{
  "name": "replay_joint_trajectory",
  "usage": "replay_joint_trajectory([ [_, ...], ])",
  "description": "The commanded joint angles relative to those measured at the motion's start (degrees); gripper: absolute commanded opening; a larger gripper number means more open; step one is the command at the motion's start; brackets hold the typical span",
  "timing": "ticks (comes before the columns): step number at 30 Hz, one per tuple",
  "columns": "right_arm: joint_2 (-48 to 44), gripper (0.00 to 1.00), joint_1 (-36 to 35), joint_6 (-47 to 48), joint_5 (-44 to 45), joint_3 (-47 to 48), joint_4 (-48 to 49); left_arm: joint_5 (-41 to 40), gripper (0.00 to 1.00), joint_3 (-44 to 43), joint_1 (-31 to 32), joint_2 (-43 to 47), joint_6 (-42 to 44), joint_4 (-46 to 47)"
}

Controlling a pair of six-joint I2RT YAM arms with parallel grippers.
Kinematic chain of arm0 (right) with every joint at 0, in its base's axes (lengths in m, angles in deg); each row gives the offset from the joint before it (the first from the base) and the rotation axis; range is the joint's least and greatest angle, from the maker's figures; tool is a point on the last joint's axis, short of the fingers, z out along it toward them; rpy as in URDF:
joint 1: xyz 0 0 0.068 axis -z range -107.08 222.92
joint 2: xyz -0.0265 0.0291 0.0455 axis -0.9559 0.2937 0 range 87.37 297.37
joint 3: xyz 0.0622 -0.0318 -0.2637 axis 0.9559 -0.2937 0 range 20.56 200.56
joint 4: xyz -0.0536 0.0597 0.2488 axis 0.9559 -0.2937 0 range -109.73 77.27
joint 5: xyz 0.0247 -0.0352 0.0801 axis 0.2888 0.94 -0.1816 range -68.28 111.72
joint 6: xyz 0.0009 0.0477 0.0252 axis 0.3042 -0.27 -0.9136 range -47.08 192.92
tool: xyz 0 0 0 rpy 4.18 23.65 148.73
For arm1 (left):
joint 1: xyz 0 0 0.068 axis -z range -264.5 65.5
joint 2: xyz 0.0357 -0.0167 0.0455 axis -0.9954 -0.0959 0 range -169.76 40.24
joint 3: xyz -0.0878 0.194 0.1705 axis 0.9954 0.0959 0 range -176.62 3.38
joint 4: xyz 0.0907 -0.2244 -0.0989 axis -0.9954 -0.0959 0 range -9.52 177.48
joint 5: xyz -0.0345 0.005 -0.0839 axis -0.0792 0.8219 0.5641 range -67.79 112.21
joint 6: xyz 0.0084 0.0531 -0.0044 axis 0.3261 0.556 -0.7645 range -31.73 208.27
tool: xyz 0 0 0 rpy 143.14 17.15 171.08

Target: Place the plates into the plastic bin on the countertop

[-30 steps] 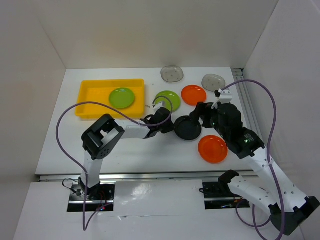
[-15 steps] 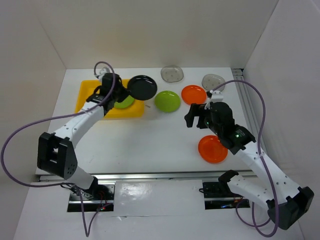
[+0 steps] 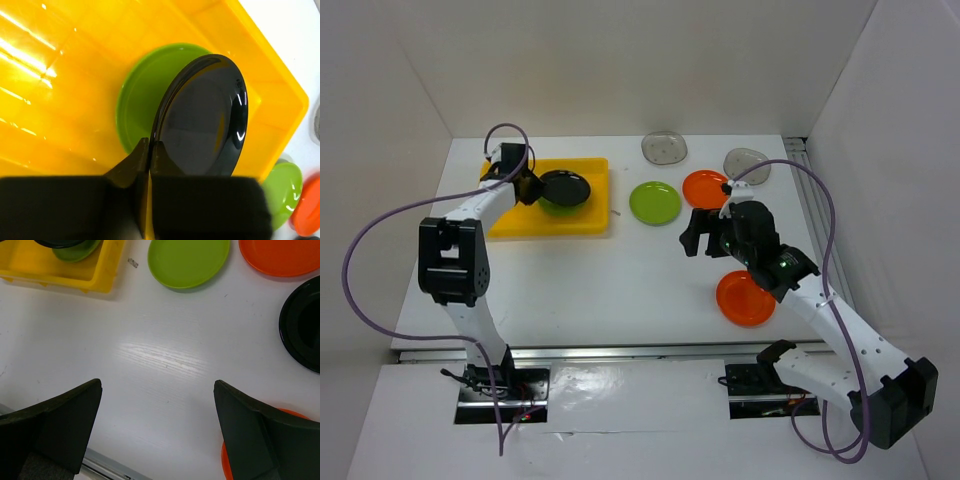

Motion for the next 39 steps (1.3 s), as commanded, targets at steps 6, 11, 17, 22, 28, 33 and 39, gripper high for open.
replay_joint_trajectory([
  [6, -2.0, 1.0, 0.4, 1.0, -1.0, 1.9, 2.0, 2.9, 0.85, -3.1, -0.9, 3.1, 2.4, -0.2],
  [11, -3.2, 1.0, 0.4, 0.4, 7.7, 8.1, -4.9, 2.2, 0.99, 10.4, 10.9, 16.8, 2.1, 3.6],
  [17, -4.9, 1.0, 0.4, -1.8, 17.4, 15.2, -10.7, 5.7, 0.99, 27.6, 39.1, 24.6, -1.7, 25.0],
  [22, -6.4, 1.0, 0.4, -2.6, 21.4, 19.3, -16.2, 6.6, 0.99, 26.8, 52.7, 9.5, -2.1, 36.9],
  [28, -9.3, 1.0, 0.4, -2.0, 18.7, 19.4, -16.2, 9.7, 0.98, 18.6, 54.9, -6.6, -2.7, 41.9],
  [33, -9.8, 1.0, 0.4, -2.0, 18.1, 19.4, -16.9, 11.7, 0.9, 11.5, 55.5, -15.7, -2.7, 41.3],
  [39, -9.8, 1.0, 0.4, -2.0, 17.6, 17.4, -16.9, 11.1, 0.8, 7.6, 56.1, -20.8, -4.6, 37.7],
])
